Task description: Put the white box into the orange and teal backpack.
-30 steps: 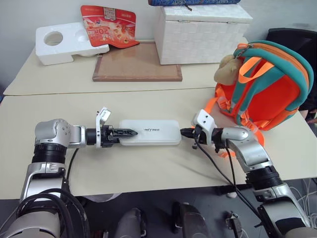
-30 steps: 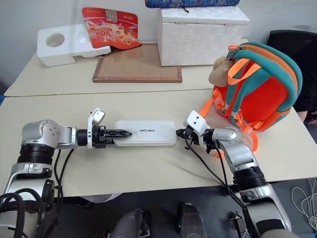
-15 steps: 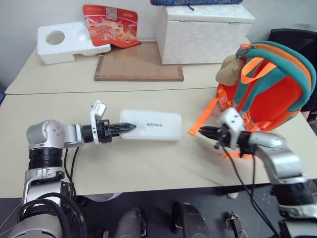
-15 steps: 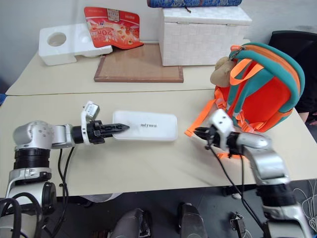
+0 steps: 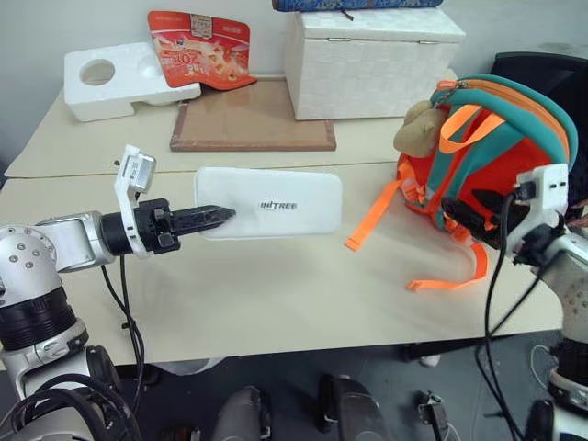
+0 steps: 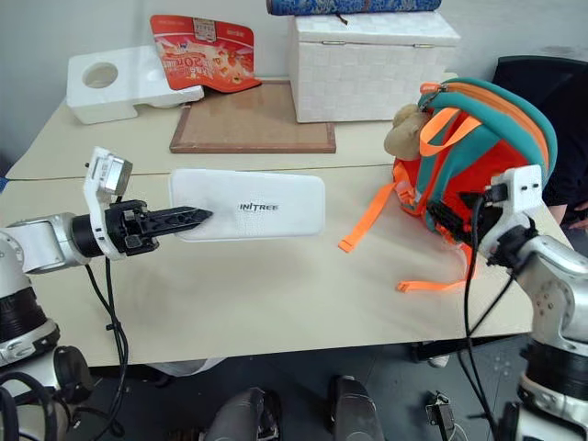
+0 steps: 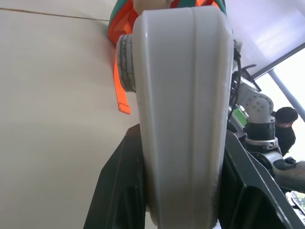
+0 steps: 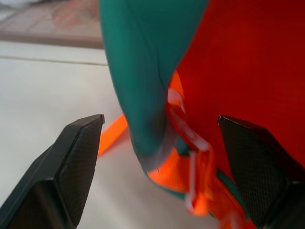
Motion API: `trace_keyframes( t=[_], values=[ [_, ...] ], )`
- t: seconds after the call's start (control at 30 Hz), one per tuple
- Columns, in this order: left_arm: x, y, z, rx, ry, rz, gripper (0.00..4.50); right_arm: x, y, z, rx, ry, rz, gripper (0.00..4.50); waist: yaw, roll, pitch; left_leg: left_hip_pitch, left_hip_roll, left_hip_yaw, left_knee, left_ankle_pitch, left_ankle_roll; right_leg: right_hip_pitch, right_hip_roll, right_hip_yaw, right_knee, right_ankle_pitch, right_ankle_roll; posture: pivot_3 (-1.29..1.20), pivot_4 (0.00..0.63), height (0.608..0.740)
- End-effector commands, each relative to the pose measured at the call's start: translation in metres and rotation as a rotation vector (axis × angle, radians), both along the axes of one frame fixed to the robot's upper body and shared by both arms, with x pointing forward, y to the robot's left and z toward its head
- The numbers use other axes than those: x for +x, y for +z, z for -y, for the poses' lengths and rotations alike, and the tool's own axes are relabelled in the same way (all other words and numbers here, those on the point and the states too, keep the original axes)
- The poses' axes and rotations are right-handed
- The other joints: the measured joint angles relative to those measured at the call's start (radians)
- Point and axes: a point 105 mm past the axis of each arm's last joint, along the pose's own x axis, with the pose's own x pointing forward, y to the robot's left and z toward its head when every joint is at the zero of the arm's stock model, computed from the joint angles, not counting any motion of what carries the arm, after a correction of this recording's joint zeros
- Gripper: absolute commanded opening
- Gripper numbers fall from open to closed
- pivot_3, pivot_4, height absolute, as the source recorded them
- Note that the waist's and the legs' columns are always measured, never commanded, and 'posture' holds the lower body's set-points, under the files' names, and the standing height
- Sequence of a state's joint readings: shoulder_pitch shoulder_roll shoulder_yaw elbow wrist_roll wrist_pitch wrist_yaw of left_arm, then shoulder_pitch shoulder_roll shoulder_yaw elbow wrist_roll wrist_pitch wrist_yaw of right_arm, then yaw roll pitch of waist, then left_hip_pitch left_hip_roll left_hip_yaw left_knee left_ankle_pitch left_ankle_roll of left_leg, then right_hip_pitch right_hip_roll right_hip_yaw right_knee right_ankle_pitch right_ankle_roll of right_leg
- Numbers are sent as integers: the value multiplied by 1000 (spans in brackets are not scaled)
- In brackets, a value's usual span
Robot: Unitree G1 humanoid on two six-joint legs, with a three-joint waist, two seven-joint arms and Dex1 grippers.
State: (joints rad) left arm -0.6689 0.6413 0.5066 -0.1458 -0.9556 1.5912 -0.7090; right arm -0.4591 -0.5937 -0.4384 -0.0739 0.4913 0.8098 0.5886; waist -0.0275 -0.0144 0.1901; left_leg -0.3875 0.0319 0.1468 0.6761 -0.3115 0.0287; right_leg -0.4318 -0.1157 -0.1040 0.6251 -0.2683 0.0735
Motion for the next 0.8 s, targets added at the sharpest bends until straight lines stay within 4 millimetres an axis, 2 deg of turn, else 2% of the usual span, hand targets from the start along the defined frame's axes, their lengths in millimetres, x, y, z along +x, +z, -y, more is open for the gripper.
trace_keyframes(
  t=[0.03,0.1,0.17,0.2,0.3,0.43,0.5,0.57,0.6,0.7,0.8],
  values=[
    [15,27,3,33,110,206,1340,19,8,-9,38,22,53,3933,2,0,0,0,0,0,0,0,0,0,0,0,0,0,0,0,150,740],
    [23,32,3,33,152,240,1340,33,10,-11,53,10,70,3933,1,0,0,0,-1,0,0,1,1,0,1,0,-1,0,0,0,150,740],
    [19,40,5,10,128,272,1340,45,11,-12,53,-1,83,3933,0,0,0,0,-2,1,0,1,2,0,1,0,0,0,0,0,150,740],
    [12,46,6,-7,95,299,1340,49,12,-14,43,2,96,3763,0,0,0,-1,-1,1,0,1,2,0,1,0,1,0,0,0,150,740],
    [0,52,4,-28,52,333,1340,52,16,-23,22,56,118,3098,-3,0,0,-1,-1,1,-2,1,2,-1,1,0,0,0,0,0,150,740],
    [-2,55,-1,-46,59,337,1340,44,24,-35,31,173,127,1636,-4,0,0,-1,0,2,-3,1,0,-2,2,1,0,0,0,0,150,740],
    [-2,59,-2,-58,56,344,1340,33,30,-46,31,273,130,940,-2,0,0,-1,0,1,-3,2,1,-2,2,0,1,0,0,0,150,740],
    [-2,64,-4,-63,57,359,1340,10,40,-62,29,444,125,188,-1,0,0,-1,0,1,-3,2,1,-2,1,0,1,0,0,0,150,740],
    [-2,66,-6,-66,61,367,1340,-4,45,-69,29,533,120,12,0,0,0,-1,0,1,-3,2,1,-2,1,0,1,0,0,0,150,740],
    [1,73,-12,-72,79,389,1340,-36,55,-81,22,710,85,12,1,0,0,-1,0,0,-5,2,0,-1,1,0,0,0,0,0,150,740],
    [5,82,-17,-80,83,412,1340,-63,55,-85,-45,827,7,12,3,0,1,-1,0,0,-5,2,1,-1,1,-1,-2,0,0,0,150,740]
  ],
)
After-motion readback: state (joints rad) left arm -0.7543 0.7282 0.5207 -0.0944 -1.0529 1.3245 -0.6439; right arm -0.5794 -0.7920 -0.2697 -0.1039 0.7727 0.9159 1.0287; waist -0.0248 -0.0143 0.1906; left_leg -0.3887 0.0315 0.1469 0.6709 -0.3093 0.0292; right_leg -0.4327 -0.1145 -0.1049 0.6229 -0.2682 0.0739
